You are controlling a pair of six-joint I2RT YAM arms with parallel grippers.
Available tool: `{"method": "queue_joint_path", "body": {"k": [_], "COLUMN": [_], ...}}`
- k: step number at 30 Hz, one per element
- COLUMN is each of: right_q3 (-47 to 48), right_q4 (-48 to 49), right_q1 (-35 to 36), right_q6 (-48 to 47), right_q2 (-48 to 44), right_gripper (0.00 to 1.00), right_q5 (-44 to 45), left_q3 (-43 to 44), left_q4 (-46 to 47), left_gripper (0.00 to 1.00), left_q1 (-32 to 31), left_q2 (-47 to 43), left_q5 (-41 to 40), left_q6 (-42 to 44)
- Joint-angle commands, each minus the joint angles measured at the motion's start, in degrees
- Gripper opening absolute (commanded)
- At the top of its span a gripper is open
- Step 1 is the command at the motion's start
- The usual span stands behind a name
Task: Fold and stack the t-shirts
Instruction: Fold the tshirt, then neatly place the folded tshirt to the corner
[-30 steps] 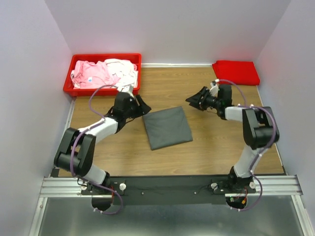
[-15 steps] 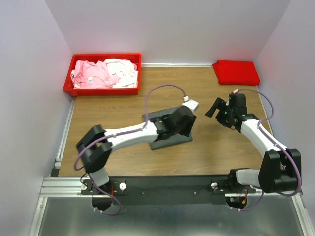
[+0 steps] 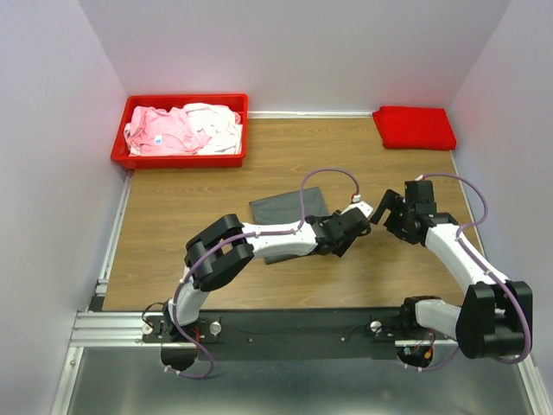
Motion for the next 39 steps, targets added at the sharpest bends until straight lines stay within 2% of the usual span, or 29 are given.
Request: {"method": "queue_joint_path", "body": {"k": [1,7,9,11,13,18,21,22,24,28,31,34,39], "right_q3": [-0.71,-0.71,-0.62,-0.89,-1.33,-2.47,-5.96,-7.29,-9.84,-13.36,-13.02,-12.41,-9.51], "right_q4": [-1.55,-1.20,-0.94,0.29,2.57,7.14,15.47,23.16,31.55,49.20,54.76,57.51,58.75], "right_q1": [-0.37,-0.37,-0.37,-0.37,-0.37,-0.37,-0.28,-0.37,-0.37,-0.19,1.03,3.57,8.68], "right_q6": [-0.09,-0.44,-0.70,-1.31,-1.58,-0.80,3.59,5.87,13.51,22.83,25.13,26.89,26.98], "right_q2": [0.08,0.08,0.26,0.34,-0.09,1.74,4.72,5.78,8.07,17.71,23.88,30.82,37.25], "right_gripper": [1.00,0.99,0.99,0.98,0.96,0.94,0.94,0.94,0.95,0.95,0.95,0.95,0.92], "right_q5": [0.76,-0.12,-2.66,-6.17,-11.07,-21.19,-31.73,-34.54,-40.71,-44.67,-46.43,-46.79,-45.47], "left_q3": [1.39,1.83,2.44,2.71,2.36,-1.14,-4.66,-5.46,-6.25,-8.01,-8.71,-9.07,-8.98], "left_q4": [-0.73,-1.07,-1.86,-2.83,-3.10,-1.44,1.11,1.73,2.44,3.14,3.32,3.58,4.20], "left_gripper": [0.50,0.50,0.46,0.26,0.00,0.00,0.00,0.00,0.00,0.00,0.00,0.00,0.00], "left_q1": [-0.45,-0.71,-0.71,-0.62,-0.62,-0.62,-0.62,-0.62,-0.62,-0.62,-0.62,-0.62,-0.71], "left_q2": [3.06,5.96,6.49,7.02,6.67,1.58,-3.52,-4.57,-6.69,-8.97,-9.68,-10.56,-11.26], "left_q5": [-1.49,-0.79,-1.49,-1.84,-2.28,-3.33,-3.60,-3.16,-2.99,-2.37,-2.72,-2.90,-2.11], "left_q6": [1.33,1.15,0.80,0.63,0.63,0.28,0.36,0.36,0.19,-1.22,-1.40,-2.01,-2.10]}}
